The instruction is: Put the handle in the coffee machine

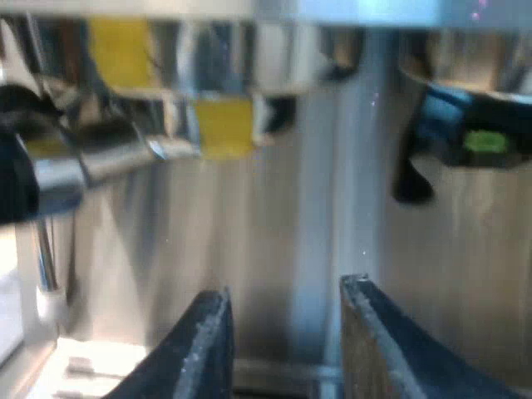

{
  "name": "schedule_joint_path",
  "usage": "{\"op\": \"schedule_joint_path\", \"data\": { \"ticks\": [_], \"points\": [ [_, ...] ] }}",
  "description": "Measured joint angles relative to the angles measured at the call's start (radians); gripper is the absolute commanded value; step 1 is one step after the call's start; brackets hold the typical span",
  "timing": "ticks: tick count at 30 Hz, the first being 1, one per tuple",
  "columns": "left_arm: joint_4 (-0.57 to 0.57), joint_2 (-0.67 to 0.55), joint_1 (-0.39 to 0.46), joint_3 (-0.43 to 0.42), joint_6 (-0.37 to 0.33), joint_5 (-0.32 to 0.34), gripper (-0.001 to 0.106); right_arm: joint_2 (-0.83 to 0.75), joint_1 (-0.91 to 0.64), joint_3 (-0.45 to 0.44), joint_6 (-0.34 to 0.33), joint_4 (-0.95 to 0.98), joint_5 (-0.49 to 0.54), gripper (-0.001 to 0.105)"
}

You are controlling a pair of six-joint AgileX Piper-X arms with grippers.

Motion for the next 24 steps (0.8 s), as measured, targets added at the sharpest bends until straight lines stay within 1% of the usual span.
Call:
{"op": "schedule_joint_path", "data": {
  "ticks": [4,6,9,11,13,15,17,18,19,20,22,23,24],
  "points": [
    [0.001,0.0,0.0,0.0,0.0,0.001,0.0,-0.075,0.01,0.079,0.027,0.043,-0.053,0.035],
    [0.003,-0.003,0.0,0.0,-0.007,0.001,0.0,-0.092,0.016,0.093,0.027,0.044,-0.065,0.035],
    [0.002,-0.006,0.0,0.0,-0.017,0.001,0.0,-0.142,0.045,0.139,0.029,0.047,-0.09,0.035],
    [0.003,-0.017,0.0,0.0,-0.052,0.001,0.0,-0.191,0.078,0.182,0.029,0.05,-0.092,0.035],
    [0.0,-0.043,-0.004,0.0,-0.107,0.001,0.0,-0.251,0.122,0.23,0.029,0.05,-0.092,0.035],
    [-0.007,-0.051,-0.015,0.0,-0.144,-0.002,0.0,-0.294,0.148,0.256,0.029,0.05,-0.092,0.035],
    [-0.019,-0.051,-0.036,0.0,-0.153,-0.025,0.0,-0.335,0.175,0.275,0.029,0.05,-0.092,0.035],
    [-0.032,-0.051,-0.061,0.0,-0.159,-0.058,0.0,-0.368,0.194,0.287,0.032,0.059,-0.093,0.035],
    [-0.045,-0.051,-0.087,0.0,-0.182,-0.094,0.0,-0.409,0.211,0.294,0.034,0.083,-0.093,0.035],
    [-0.05,-0.051,-0.095,0.0,-0.192,-0.106,0.0,-0.432,0.221,0.295,0.033,0.103,-0.093,0.035],
    [-0.059,-0.051,-0.133,0.0,-0.239,-0.134,0.0,-0.514,0.258,0.294,0.066,0.185,-0.099,0.035],
    [-0.061,-0.051,-0.142,0.0,-0.251,-0.139,0.0,-0.537,0.263,0.294,0.079,0.212,-0.103,0.035],
    [-0.062,-0.051,-0.157,0.0,-0.273,-0.152,0.0,-0.588,0.274,0.294,0.127,0.276,-0.124,0.035]
  ]
}}
